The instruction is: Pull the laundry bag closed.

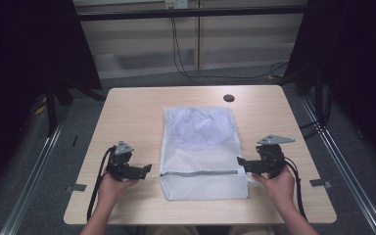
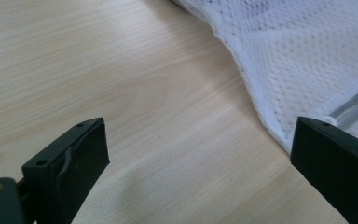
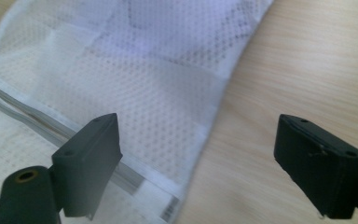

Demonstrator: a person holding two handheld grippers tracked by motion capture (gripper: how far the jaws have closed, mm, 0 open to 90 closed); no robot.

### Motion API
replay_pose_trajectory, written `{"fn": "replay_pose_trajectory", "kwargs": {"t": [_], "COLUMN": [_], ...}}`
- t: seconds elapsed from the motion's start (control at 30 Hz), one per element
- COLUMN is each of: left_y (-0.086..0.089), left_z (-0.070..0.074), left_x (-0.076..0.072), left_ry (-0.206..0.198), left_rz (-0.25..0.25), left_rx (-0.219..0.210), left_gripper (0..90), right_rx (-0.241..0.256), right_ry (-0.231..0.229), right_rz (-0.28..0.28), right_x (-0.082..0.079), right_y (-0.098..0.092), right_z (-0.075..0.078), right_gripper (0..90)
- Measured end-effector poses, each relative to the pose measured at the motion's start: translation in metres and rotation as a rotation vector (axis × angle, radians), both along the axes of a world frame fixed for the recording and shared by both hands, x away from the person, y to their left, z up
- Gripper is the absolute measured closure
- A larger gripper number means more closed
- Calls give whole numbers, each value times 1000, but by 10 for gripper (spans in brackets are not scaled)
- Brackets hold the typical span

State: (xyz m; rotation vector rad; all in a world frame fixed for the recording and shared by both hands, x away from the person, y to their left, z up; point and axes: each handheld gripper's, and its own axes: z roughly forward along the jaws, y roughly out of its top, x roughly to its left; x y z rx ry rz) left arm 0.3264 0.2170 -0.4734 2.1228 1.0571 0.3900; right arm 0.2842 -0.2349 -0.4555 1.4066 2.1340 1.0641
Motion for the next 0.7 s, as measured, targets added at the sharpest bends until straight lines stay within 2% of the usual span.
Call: {"fn": "replay_pose_trajectory", "kwargs": {"t": [0.07,0.1,0.13,0.23,0.27,0.3,0.37,0.47,0.7], "left_y": [2,3,3,5,6,7,7,8,13], "left_z": [1,2,2,3,4,4,5,5,8], "left_x": [0,-1,-1,-2,-2,-2,-2,-2,-3], "left_ry": [-1,1,8,23,32,28,38,44,37], "left_rz": [7,9,-1,-6,-14,-18,-24,-26,-16], "left_rx": [-45,-39,-46,-60,-71,-56,-69,-78,-91], "left_gripper": [48,48,48,47,49,53,54,56,56], "right_rx": [1,1,-4,-31,-27,-24,14,38,52], "right_ry": [14,14,43,47,46,50,69,66,69], "right_rz": [9,9,16,29,47,58,87,99,121], "right_x": [1,1,2,2,3,4,7,9,12], "right_y": [9,9,19,27,31,36,46,57,78], "right_z": [2,2,4,5,5,5,6,6,8], "right_gripper": [146,146,153,153,153,151,127,107,119]}}
